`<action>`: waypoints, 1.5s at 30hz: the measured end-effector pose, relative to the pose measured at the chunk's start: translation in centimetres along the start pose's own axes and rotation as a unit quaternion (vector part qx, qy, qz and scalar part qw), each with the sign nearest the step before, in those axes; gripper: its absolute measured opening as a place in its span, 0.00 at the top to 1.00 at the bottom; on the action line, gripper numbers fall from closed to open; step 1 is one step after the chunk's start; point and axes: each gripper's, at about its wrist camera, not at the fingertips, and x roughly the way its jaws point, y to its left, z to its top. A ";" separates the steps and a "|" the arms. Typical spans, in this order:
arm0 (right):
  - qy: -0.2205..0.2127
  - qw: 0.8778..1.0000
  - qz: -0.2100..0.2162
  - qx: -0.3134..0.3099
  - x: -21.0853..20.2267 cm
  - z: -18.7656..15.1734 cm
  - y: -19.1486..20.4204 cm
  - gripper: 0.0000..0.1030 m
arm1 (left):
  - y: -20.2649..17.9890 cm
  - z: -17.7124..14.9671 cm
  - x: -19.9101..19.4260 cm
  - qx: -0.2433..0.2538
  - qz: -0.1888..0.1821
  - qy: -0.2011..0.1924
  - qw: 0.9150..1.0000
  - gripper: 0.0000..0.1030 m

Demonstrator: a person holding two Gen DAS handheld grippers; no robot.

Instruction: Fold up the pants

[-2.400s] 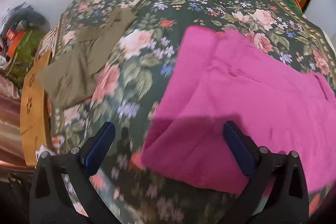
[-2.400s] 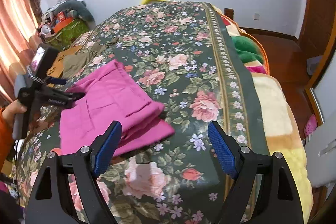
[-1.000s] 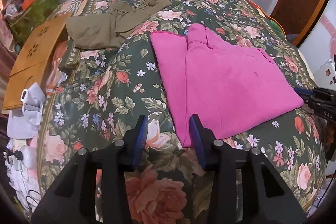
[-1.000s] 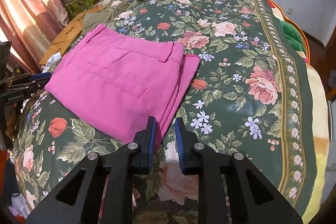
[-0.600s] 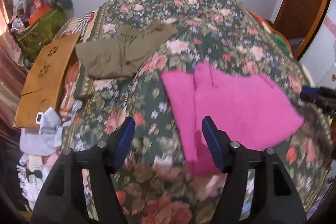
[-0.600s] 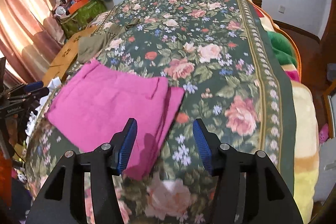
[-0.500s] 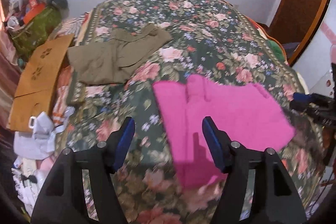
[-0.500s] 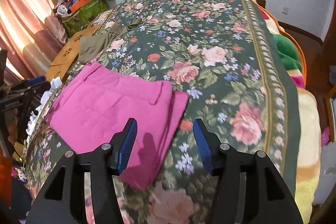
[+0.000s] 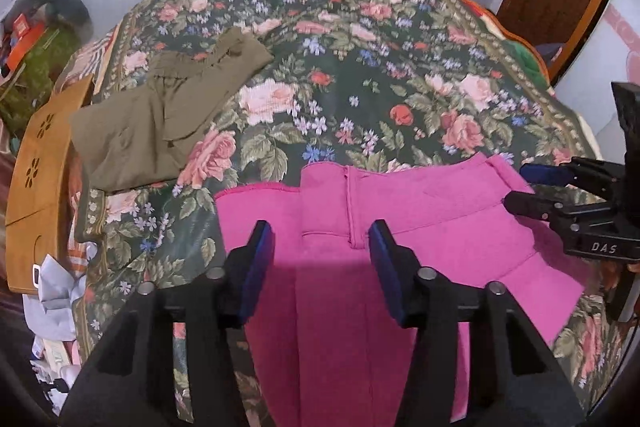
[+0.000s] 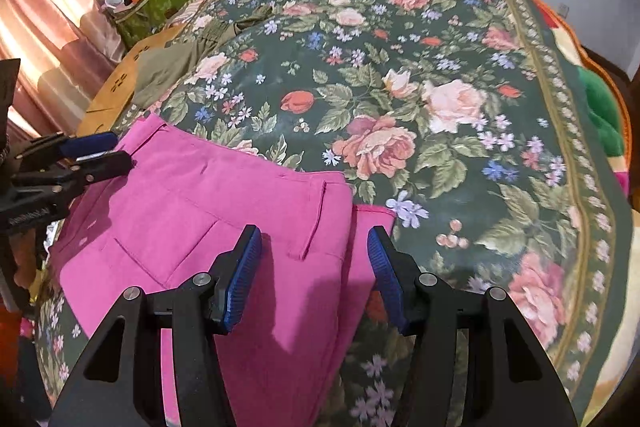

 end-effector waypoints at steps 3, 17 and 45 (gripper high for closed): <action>0.014 1.000 0.020 -0.005 0.8 0.1 0.1 0.64 | 0.5 -0.2 0.7 -0.017 -0.008 0.001 1.000 0.55; 0.020 0.997 -0.024 -0.068 0.2 -0.1 1.3 0.72 | 1.1 -0.9 0.3 -0.044 0.000 -0.010 0.999 0.48; 0.028 0.995 0.055 0.075 0.4 -2.4 -2.0 0.38 | 2.0 -2.8 0.4 -0.060 -0.071 0.030 0.995 0.25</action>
